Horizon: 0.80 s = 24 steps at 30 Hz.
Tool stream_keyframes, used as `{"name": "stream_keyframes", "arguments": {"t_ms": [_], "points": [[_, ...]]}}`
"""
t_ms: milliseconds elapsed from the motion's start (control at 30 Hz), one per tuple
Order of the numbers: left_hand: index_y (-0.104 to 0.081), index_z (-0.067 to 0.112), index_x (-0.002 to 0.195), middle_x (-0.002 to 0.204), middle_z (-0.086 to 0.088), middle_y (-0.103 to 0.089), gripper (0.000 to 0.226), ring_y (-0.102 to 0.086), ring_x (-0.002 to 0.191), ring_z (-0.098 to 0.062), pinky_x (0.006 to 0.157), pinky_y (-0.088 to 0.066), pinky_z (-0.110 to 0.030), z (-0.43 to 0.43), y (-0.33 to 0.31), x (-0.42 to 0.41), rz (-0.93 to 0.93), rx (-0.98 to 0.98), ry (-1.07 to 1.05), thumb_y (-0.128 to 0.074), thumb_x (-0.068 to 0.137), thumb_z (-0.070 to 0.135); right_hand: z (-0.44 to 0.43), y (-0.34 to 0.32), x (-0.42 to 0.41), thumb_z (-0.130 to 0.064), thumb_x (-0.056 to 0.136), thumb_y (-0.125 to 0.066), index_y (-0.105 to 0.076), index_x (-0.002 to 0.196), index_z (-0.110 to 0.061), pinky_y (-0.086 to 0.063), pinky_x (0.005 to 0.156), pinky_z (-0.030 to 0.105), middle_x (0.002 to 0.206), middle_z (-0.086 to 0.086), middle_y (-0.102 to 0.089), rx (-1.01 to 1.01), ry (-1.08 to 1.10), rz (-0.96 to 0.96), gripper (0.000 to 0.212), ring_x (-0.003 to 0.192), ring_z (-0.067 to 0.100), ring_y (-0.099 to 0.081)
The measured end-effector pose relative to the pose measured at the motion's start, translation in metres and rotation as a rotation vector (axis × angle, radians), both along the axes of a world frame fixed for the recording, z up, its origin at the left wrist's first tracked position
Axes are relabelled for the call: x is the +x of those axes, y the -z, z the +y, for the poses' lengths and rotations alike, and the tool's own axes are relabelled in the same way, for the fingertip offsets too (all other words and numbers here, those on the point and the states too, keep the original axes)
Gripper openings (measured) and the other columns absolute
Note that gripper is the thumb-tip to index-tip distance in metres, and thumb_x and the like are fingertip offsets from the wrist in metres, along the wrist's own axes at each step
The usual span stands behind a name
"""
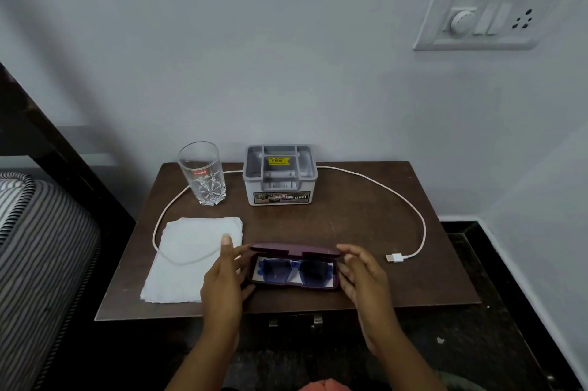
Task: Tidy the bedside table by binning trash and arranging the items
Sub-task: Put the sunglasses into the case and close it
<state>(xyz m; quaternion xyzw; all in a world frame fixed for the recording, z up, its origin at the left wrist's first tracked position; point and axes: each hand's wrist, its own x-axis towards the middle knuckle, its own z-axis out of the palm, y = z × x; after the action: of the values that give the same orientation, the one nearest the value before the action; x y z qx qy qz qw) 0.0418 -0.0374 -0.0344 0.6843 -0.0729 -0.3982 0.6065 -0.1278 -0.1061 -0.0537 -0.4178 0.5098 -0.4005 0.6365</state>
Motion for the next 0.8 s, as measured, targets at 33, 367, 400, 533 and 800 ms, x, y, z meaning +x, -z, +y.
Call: {"name": "stream_keyframes", "arguments": {"t_ms": [33,367,400,533,800], "points": [[-0.067,0.020,0.096,0.102,-0.002,-0.067,0.043,-0.061,0.099,-0.022,0.087,-0.051,-0.040,0.000,0.002,0.001,-0.004,0.005,-0.002,-0.045,0.089,0.057,0.001,-0.001,0.000,-0.010,0.094,-0.046,-0.068,0.095,-0.017,-0.048,0.092,0.034,0.097,0.003,-0.067,0.012,0.009,-0.013,0.022,0.096,0.019,-0.062],[-0.061,0.001,0.111,0.087,-0.009,-0.065,0.028,-0.061,0.077,-0.014,0.055,-0.054,-0.013,0.006,0.025,0.007,-0.019,0.041,0.032,-0.066,0.083,0.003,0.004,0.016,-0.004,-0.009,0.077,-0.073,-0.064,0.106,-0.013,-0.052,0.085,0.025,0.101,0.001,-0.068,-0.078,-0.014,0.251,0.030,0.095,0.008,-0.064],[-0.061,0.000,0.112,0.091,-0.011,-0.065,0.029,-0.061,0.078,-0.014,0.054,-0.053,-0.012,0.006,0.026,0.006,-0.014,0.036,0.036,-0.065,0.083,0.003,0.003,0.018,-0.004,-0.013,0.076,-0.074,-0.065,0.104,-0.013,-0.054,0.084,0.030,0.098,0.004,-0.070,-0.084,-0.001,0.297,0.029,0.090,0.011,-0.066],[-0.060,-0.006,0.115,0.099,-0.016,-0.065,0.031,-0.059,0.076,-0.012,0.052,-0.052,-0.008,0.007,0.026,0.003,0.019,0.008,0.040,-0.063,0.084,-0.002,0.001,0.021,0.000,-0.012,0.075,-0.075,-0.069,0.104,-0.002,-0.054,0.088,0.046,0.088,0.011,-0.073,-0.035,0.034,0.294,0.031,0.084,0.023,-0.070],[-0.058,-0.010,0.118,0.081,-0.001,-0.063,0.033,-0.063,0.050,0.006,0.051,-0.050,-0.006,0.008,0.023,0.000,0.023,-0.011,0.041,-0.060,0.084,-0.006,0.000,0.021,0.002,-0.002,0.074,-0.073,-0.070,0.084,-0.016,-0.053,0.081,0.037,0.078,0.008,-0.072,0.012,0.083,0.211,0.017,0.074,0.020,-0.065]]}}
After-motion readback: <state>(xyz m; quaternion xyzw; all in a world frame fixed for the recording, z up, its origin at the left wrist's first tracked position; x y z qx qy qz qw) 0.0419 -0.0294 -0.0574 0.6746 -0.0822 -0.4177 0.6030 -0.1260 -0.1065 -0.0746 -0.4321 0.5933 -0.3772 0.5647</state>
